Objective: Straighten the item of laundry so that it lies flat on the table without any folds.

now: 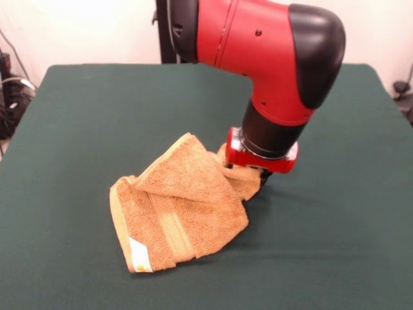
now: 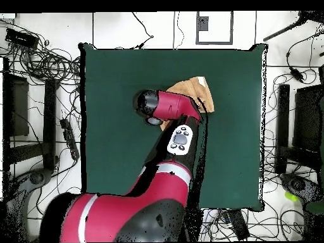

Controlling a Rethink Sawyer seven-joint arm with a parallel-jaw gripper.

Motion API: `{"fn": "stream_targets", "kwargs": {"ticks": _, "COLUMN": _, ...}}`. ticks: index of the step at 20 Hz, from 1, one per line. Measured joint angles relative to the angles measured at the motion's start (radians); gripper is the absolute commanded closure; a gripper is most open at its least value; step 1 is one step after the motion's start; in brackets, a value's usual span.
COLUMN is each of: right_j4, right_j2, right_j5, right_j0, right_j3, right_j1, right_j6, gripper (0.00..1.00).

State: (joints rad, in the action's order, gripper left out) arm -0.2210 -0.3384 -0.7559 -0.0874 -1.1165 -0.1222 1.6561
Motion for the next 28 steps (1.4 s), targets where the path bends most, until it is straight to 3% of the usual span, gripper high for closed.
{"fn": "stream_targets", "kwargs": {"ticks": 11, "right_j4": 0.048, "right_j2": 0.128, "right_j5": -0.003, "right_j0": 0.098, "right_j3": -0.042, "right_j1": -0.051, "right_j6": 0.0, "gripper": 0.0}}
{"fn": "stream_targets", "kwargs": {"ticks": 18, "right_j4": 0.05, "right_j2": 0.085, "right_j5": -0.003, "right_j0": 0.059, "right_j3": -0.021, "right_j1": -0.034, "right_j6": 0.0, "gripper": 0.0}}
{"fn": "stream_targets", "kwargs": {"ticks": 24, "right_j4": 0.032, "right_j2": -0.035, "right_j5": 0.007, "right_j0": -0.037, "right_j3": 0.021, "right_j1": 0.014, "right_j6": 0.0, "gripper": 0.0}}
{"fn": "stream_targets", "kwargs": {"ticks": 28, "right_j4": 0.046, "right_j2": -0.049, "right_j5": 0.035, "right_j0": -0.055, "right_j3": 0.017, "right_j1": 0.015, "right_j6": 0.0, "gripper": 0.0}}
